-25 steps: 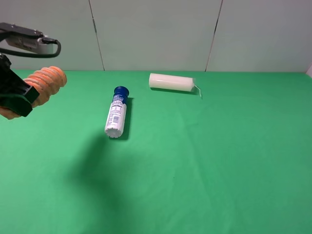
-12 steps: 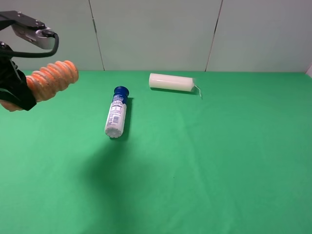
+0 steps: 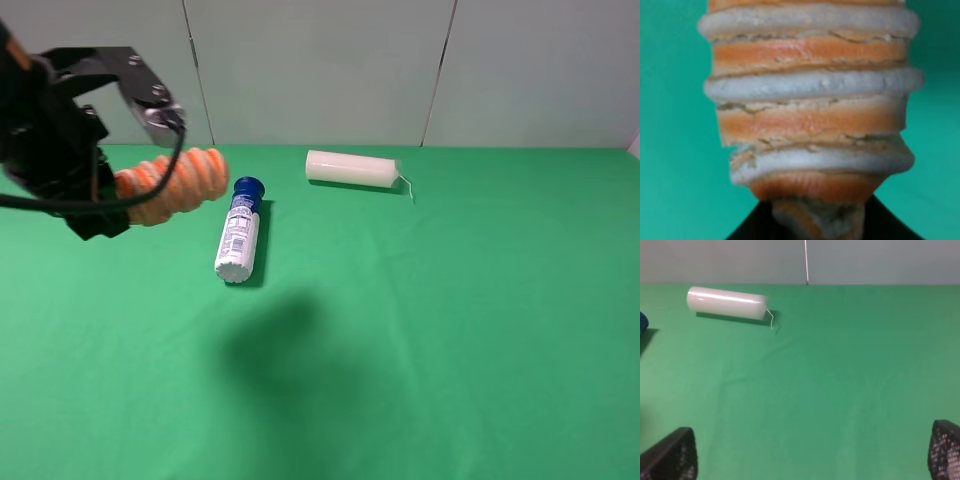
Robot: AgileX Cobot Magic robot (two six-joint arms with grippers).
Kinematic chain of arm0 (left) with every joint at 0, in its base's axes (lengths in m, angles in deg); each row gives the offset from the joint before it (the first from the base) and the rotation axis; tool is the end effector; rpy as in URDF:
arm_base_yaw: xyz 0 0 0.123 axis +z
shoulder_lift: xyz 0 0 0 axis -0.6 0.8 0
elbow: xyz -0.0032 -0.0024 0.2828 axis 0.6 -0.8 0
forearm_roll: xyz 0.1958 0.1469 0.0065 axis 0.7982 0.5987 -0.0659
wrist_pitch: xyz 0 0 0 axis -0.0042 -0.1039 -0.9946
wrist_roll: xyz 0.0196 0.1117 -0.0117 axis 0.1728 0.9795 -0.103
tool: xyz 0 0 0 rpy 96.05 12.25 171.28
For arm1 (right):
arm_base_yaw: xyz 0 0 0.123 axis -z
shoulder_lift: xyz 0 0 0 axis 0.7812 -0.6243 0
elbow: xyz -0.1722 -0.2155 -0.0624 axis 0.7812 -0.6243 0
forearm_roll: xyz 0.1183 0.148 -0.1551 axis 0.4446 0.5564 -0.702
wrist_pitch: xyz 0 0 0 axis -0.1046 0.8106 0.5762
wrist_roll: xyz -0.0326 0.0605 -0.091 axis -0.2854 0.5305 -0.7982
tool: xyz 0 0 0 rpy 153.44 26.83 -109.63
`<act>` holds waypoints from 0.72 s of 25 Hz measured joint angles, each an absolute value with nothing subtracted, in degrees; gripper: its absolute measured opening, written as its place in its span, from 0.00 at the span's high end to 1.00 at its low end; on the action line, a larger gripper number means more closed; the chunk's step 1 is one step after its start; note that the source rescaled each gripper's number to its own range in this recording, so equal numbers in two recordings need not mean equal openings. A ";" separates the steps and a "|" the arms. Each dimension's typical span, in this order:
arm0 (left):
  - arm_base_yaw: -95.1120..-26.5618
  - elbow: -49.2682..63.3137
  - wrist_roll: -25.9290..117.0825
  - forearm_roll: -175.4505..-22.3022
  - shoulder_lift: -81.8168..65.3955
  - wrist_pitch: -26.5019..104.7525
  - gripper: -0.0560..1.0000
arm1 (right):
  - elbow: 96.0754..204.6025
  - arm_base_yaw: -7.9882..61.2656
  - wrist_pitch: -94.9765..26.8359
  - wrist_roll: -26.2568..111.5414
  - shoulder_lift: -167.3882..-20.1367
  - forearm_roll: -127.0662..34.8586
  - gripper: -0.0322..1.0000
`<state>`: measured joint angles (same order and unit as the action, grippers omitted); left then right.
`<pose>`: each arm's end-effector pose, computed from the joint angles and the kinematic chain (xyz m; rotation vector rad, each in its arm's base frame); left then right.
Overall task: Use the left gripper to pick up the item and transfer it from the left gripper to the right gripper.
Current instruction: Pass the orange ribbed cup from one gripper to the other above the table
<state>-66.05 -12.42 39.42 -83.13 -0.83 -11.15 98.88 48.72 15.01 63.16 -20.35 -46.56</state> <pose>0.2400 -0.1298 0.2561 1.3509 2.4338 0.0445 0.0122 0.0131 0.2690 -0.0898 1.9898 0.1577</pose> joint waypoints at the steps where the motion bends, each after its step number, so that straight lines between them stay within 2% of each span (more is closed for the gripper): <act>1: -67.26 -11.76 39.57 -82.59 0.07 -10.63 0.93 | 98.88 48.72 15.01 63.31 -20.35 -46.36 0.00; 6: -73.18 -7.30 42.37 -81.64 3.81 -8.75 0.94 | 99.87 48.72 15.02 65.50 -23.05 -45.62 0.00; 13: -80.18 -3.57 48.28 -81.50 6.99 -4.52 0.94 | 100.49 48.72 13.28 66.07 -36.07 -39.67 0.00; 18: -83.92 -3.52 49.60 -81.50 7.07 -1.04 0.94 | 100.54 48.72 7.37 59.02 -46.40 -29.60 0.00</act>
<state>-83.92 -3.52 49.60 -81.50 7.07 -1.04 100.54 48.72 7.37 59.02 -46.40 -29.60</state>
